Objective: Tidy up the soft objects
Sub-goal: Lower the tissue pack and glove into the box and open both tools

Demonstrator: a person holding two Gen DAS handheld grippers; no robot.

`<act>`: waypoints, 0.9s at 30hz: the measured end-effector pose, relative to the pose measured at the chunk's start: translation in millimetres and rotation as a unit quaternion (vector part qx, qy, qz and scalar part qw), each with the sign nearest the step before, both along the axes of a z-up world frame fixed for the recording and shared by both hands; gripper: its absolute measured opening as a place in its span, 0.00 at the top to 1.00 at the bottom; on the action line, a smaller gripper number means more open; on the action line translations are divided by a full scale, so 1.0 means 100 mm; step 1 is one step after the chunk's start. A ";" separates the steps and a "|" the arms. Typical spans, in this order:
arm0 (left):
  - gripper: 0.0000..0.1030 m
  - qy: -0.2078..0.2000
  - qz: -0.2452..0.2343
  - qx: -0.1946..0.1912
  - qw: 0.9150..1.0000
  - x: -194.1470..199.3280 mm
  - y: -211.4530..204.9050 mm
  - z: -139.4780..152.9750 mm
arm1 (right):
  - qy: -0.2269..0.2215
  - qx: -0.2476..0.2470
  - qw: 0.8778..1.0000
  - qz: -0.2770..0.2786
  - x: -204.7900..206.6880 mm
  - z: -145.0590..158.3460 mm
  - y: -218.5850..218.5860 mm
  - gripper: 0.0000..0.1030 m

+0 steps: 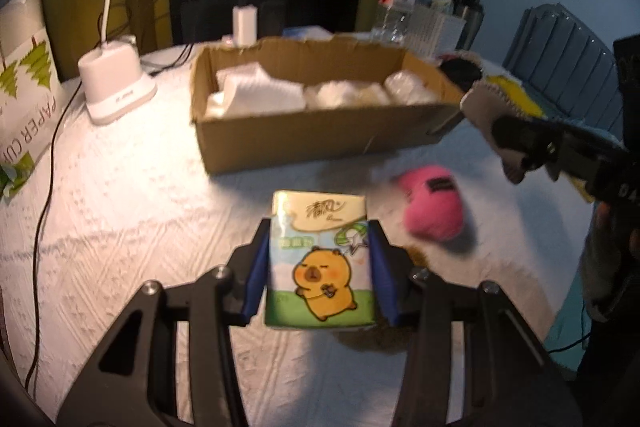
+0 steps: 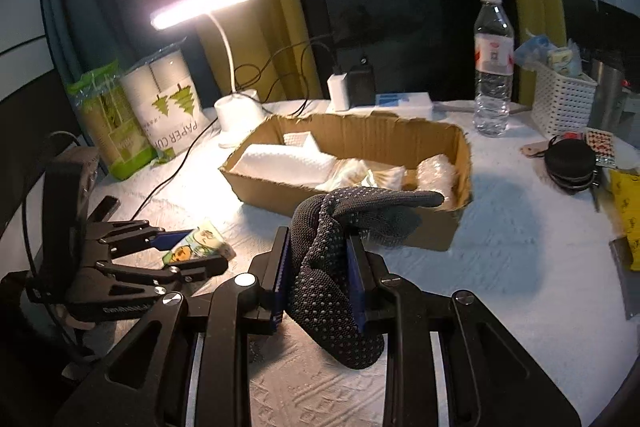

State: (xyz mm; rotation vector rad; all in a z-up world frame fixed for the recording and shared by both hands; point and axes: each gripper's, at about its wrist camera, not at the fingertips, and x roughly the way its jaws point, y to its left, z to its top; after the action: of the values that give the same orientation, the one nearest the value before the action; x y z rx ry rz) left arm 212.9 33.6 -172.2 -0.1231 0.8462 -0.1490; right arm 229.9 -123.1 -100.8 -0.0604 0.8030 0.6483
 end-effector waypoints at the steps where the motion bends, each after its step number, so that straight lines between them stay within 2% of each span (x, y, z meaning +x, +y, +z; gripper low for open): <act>1: 0.54 -0.003 0.000 -0.001 1.000 0.00 -0.01 0.03 | -0.002 0.002 1.000 -0.001 0.00 0.02 -0.03 0.73; 10: 0.54 -0.041 -0.012 -0.006 0.999 0.11 -0.05 0.35 | -0.024 0.009 1.000 -0.013 0.04 0.17 -0.15 0.73; 27: 0.54 -0.076 -0.027 0.001 0.997 0.49 -0.28 0.65 | -0.041 0.029 0.998 -0.047 0.29 0.23 -0.55 0.73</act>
State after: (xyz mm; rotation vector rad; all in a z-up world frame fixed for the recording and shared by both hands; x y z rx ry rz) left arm 261.7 5.5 -106.7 -0.0858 0.6978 -0.2057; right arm 258.5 -177.7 -77.7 0.0045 0.7036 0.5756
